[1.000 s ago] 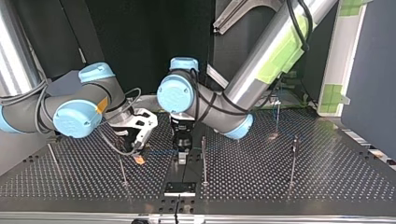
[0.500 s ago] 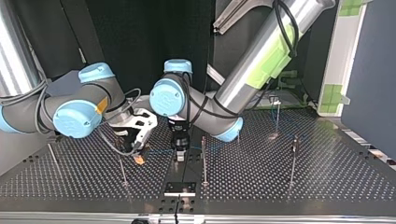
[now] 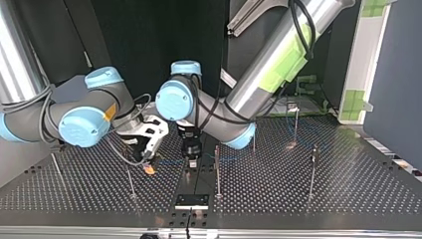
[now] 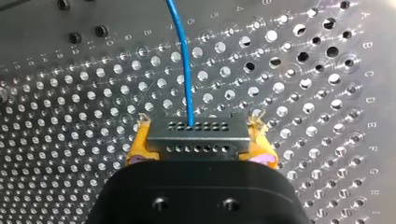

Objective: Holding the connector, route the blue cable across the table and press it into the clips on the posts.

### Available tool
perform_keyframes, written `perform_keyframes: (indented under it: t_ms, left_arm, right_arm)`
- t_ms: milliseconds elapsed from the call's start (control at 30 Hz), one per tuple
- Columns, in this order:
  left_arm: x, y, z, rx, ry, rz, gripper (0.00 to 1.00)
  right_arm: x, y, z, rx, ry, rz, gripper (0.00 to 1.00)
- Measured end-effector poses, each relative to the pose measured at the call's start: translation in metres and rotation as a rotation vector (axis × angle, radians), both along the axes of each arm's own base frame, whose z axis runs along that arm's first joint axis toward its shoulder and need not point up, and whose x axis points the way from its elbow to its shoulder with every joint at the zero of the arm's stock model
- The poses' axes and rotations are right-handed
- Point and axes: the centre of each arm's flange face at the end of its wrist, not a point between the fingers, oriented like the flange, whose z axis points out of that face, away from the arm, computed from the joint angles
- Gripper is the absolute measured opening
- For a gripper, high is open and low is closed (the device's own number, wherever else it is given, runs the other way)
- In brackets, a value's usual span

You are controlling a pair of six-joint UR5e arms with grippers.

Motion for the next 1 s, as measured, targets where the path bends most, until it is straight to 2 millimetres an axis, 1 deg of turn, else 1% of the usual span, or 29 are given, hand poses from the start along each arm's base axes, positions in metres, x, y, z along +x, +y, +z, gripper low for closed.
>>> perform_keyframes:
  t_ms: [133, 167, 200, 233, 267, 300, 333, 367, 433, 500, 533, 567, 600, 633, 700, 733, 767, 800, 833, 900, 1000]
  left_arm:
    - [-0.003, 0.000, 0.001, -0.010, 0.002, 0.016, 0.01]
    - [-0.004, 0.000, 0.002, -0.013, 0.001, 0.023, 0.14]
    - [-0.005, 0.001, 0.003, -0.014, 0.000, 0.028, 0.24]
    - [-0.005, 0.001, 0.004, -0.016, 0.000, 0.034, 0.24]
    - [-0.006, 0.002, 0.005, -0.019, -0.001, 0.043, 0.36]
    - [-0.006, 0.003, 0.005, -0.021, 0.000, 0.049, 0.51]
    - [-0.007, 0.003, 0.005, -0.023, 0.001, 0.054, 0.51]
    - [-0.007, 0.004, 0.005, -0.025, 0.003, 0.059, 0.56]
    - [-0.008, 0.004, 0.005, -0.025, 0.008, 0.064, 0.56]
    - [-0.009, 0.005, 0.004, -0.024, 0.013, 0.068, 0.48]
    - [-0.009, 0.005, 0.004, -0.024, 0.014, 0.069, 0.48]
    - [-0.010, 0.005, 0.004, -0.024, 0.015, 0.070, 0.44]
    - [-0.010, 0.005, 0.004, -0.023, 0.015, 0.070, 0.36]
    - [-0.010, 0.004, 0.004, -0.023, 0.016, 0.069, 0.36]
    - [-0.011, 0.003, 0.004, -0.023, 0.016, 0.068, 0.26]
    - [-0.012, 0.003, 0.004, -0.023, 0.016, 0.067, 0.26]
    - [-0.013, 0.002, 0.005, -0.024, 0.015, 0.066, 0.17]
    - [-0.013, 0.002, 0.006, -0.024, 0.014, 0.065, 0.13]
    - [-0.014, 0.001, 0.007, -0.025, 0.013, 0.064, 0.13]
    - [-0.016, 0.000, 0.009, -0.028, 0.009, 0.061, 0.04]
    - [-0.019, 0.000, 0.012, -0.031, 0.004, 0.065, 0.01]
  right_arm:
    - [0.001, 0.001, 0.000, 0.003, 0.001, 0.001, 0.00]
    - [0.001, 0.001, -0.001, 0.004, 0.002, 0.001, 0.00]
    - [0.001, 0.001, -0.001, 0.004, 0.002, 0.001, 0.00]
    - [0.001, 0.001, -0.001, 0.005, 0.002, 0.001, 0.00]
    - [0.001, 0.001, -0.001, 0.005, 0.002, 0.001, 0.00]
    - [0.001, 0.001, -0.001, 0.006, 0.002, 0.001, 0.00]
    - [0.001, 0.001, -0.001, 0.006, 0.002, 0.000, 0.00]
    - [0.001, 0.001, -0.001, 0.006, 0.002, 0.000, 0.00]
    - [0.001, 0.001, -0.001, 0.006, 0.002, 0.000, 0.00]
    - [0.001, 0.001, -0.002, 0.006, 0.002, 0.001, 0.00]
    - [0.001, 0.001, -0.002, 0.007, 0.003, 0.001, 0.00]
    - [0.001, 0.001, -0.002, 0.007, 0.003, 0.001, 0.00]
    - [0.001, 0.001, -0.002, 0.007, 0.003, 0.001, 0.00]
    - [0.001, 0.001, -0.002, 0.007, 0.003, 0.001, 0.00]
    - [0.001, 0.001, -0.002, 0.007, 0.003, 0.000, 0.00]
    - [0.001, 0.001, -0.002, 0.007, 0.003, 0.000, 0.00]
    - [0.001, 0.001, -0.002, 0.007, 0.003, -0.001, 0.00]
    - [0.001, 0.001, -0.002, 0.007, 0.003, -0.001, 0.00]
    - [0.001, 0.001, -0.002, 0.007, 0.003, -0.002, 0.00]
    - [0.001, 0.001, -0.003, 0.008, 0.004, -0.002, 0.00]
    - [0.001, 0.001, -0.003, 0.008, 0.004, -0.003, 0.00]
